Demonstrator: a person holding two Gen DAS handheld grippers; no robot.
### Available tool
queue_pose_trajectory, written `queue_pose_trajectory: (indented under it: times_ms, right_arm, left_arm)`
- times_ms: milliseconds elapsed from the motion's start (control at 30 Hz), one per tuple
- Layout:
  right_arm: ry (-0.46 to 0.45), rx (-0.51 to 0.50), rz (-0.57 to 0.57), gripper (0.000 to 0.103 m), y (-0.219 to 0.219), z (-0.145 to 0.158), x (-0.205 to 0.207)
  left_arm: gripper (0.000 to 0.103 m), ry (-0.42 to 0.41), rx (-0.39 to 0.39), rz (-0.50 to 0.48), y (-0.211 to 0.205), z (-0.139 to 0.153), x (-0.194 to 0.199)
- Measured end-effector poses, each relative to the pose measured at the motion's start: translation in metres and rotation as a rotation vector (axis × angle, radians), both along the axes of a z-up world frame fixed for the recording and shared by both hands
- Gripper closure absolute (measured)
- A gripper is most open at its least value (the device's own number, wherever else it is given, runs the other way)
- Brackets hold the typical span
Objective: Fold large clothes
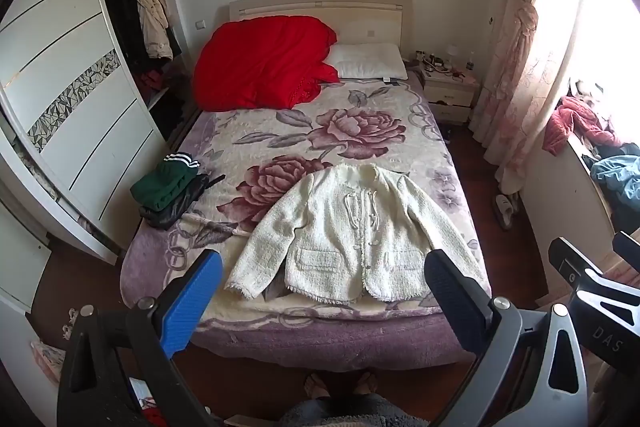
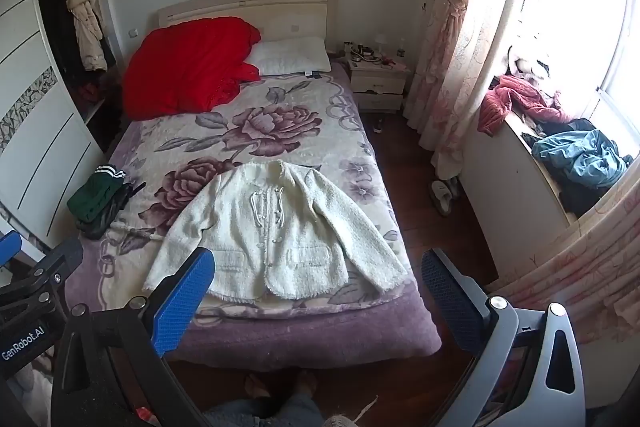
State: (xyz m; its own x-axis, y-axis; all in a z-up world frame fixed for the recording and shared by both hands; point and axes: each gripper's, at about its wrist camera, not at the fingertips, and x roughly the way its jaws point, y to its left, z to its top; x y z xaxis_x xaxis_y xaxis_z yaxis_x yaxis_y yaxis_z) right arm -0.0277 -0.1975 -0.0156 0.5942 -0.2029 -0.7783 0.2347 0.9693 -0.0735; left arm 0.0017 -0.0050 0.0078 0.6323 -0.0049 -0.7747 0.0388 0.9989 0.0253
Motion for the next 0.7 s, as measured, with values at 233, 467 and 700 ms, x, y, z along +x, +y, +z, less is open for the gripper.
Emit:
queue_pose_trajectory:
  times_ms: [233, 467, 700]
  right_arm:
    - [0.001, -0.001, 0.000, 0.000, 0.003, 0.000, 0.000]
    - [-0.002, -0.004, 0.000, 0.000, 0.003, 0.001, 0.000]
    - [-0.003, -0.008, 0.000, 0.000, 0.003, 0.003, -0.001]
  left_arm:
    - [0.000, 0.002, -0.004, -0.002, 0.009, -0.001, 0.000]
    - [0.000, 0.003, -0.009, 0.004, 0.014, 0.000, 0.001]
    - [0.000, 0.000, -0.009, 0.001, 0.014, -0.001, -0.001]
